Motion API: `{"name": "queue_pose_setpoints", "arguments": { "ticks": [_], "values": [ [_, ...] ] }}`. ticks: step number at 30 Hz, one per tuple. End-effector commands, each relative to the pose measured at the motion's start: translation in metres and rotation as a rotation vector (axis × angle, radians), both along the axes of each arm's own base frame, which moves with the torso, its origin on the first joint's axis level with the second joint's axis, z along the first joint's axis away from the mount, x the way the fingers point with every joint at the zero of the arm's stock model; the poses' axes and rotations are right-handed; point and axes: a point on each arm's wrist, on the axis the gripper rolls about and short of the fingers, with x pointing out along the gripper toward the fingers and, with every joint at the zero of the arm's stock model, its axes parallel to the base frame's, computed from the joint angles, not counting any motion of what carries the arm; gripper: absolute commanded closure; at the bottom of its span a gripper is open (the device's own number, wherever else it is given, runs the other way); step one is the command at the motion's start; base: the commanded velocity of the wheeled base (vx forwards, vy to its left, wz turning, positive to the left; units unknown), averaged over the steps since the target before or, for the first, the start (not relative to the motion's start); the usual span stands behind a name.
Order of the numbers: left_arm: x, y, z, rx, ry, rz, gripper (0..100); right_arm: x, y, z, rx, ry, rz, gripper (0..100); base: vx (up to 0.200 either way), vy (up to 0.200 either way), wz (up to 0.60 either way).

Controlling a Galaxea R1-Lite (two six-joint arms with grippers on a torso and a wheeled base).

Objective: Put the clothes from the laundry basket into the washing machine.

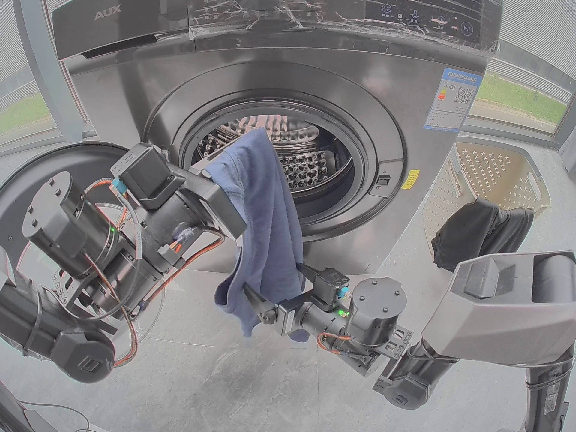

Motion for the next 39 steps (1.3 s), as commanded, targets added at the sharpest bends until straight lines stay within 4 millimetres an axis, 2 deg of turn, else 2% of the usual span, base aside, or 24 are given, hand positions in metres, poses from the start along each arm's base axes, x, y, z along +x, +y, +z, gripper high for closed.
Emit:
{"name": "queue_pose_setpoints", "arguments": {
  "ticks": [1,8,20,21,31,35,39],
  "values": [
    [-0.010,0.000,0.006,-0.012,-0.016,-0.025,100,0.021,0.003,-0.001,0.014,-0.038,-0.020,0,0.000,0.000,0.00],
    [-0.014,0.000,0.009,-0.017,-0.023,-0.035,100,0.050,0.002,0.002,0.050,-0.074,-0.068,0,0.000,0.000,0.00],
    [-0.019,-0.003,0.007,-0.016,-0.019,-0.057,100,0.067,0.011,0.004,0.074,-0.117,-0.076,0,0.000,0.000,0.00],
    [-0.019,-0.003,0.007,-0.016,-0.019,-0.057,100,0.067,0.011,0.004,0.074,-0.117,-0.076,100,0.000,0.000,0.00],
    [-0.009,0.006,0.003,-0.007,-0.004,-0.006,100,0.068,0.006,0.011,0.094,-0.127,-0.088,100,0.000,0.000,0.00],
    [0.014,0.033,-0.007,0.021,0.035,0.125,100,0.061,-0.012,0.025,0.093,-0.117,-0.119,100,0.000,0.000,0.00],
    [0.023,0.049,-0.031,0.080,0.110,0.185,100,0.053,-0.021,0.043,0.113,-0.129,-0.131,100,0.000,0.000,0.00]
  ]
}}
